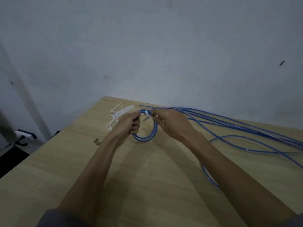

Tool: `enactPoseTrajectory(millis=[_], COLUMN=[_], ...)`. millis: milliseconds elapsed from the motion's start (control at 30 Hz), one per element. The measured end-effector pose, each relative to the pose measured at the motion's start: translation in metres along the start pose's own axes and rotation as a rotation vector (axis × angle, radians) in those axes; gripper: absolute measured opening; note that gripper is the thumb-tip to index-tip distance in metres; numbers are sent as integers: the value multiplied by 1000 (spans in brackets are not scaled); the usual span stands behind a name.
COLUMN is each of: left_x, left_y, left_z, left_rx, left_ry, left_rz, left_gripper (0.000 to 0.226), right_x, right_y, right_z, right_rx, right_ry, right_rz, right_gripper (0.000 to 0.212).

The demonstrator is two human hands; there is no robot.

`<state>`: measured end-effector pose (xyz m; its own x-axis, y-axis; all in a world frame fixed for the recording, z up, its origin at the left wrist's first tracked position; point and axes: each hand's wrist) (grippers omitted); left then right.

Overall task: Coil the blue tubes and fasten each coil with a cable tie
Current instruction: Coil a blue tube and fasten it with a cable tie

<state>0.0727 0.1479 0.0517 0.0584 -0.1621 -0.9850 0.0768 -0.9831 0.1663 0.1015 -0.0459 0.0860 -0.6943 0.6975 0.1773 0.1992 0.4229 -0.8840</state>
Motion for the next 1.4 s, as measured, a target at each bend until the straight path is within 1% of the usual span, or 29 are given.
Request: enactPoseTrajectory(millis=[67,133,267,300,367,400,467,500,633,767,800,900,967,1033,1100,1133,1167,1200,1267,1333,1400], left_x=[6,12,18,20,25,27,29,29,26,27,27,29,30,31,34,35,37,38,38,38,36], left_y=[30,53,79,83,93,98,106,110,118,120,120,119,119,119,118,117,117,116,117,119,119], left_z=[-2,-3,-2,-1,2,3,7,8,13,14,14,17,18,19,19,19,19,19,21,23,25], left_rx=[26,30,27,34,69,87,110,115,102,73,75,103,115,101,70,52,37,25,12,9,8], left_ry=[-30,-70,-148,-165,-184,-182,-166,-150,-116,-111,-97,-40,1,33,62,78,97,120,175,225,259], left_rz=[40,92,201,193,139,102,19,-30,-194,-247,-242,-207,-204,-202,-192,-184,-177,-179,-203,-214,-201], left_gripper=[34,33,34,34,34,33,33,34,41,40,38,35,37,37,36,35,34,33,32,33,33], right_x=[-5,-12,-28,-29,-28,-27,-26,-27,-22,-19,-18,-8,-4,-3,-2,-3,-7,-12,-19,-23,-23], right_y=[-3,-5,-10,-11,-17,-21,-24,-24,-24,-23,-19,-18,-20,-26,-37,-41,-43,-44,-48,-49,-43], right_z=[15,32,65,71,83,87,94,96,99,98,97,93,92,88,85,84,83,82,80,78,76], right_rx=[17,55,115,102,49,33,-22,-54,-112,-159,-143,-93,-4,79,2,-39,-74,-77,-74,-185,-277], right_ry=[-24,2,89,101,113,119,133,131,141,140,136,110,66,83,133,182,228,258,339,399,399], right_rz=[135,242,336,351,394,424,467,479,500,489,505,525,515,519,595,607,578,475,66,-265,-404], right_gripper=[23,27,37,36,24,26,37,38,33,23,21,24,25,27,19,21,24,24,21,19,18])
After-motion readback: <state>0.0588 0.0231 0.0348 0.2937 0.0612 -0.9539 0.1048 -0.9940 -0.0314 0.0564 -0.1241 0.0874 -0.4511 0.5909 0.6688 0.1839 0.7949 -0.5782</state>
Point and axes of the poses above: each hand's wrist, its own z-axis away from the middle knuckle, its own y-axis out of the palm, x = y × z, and after that the axes turned 5 degrees about y, right-handed
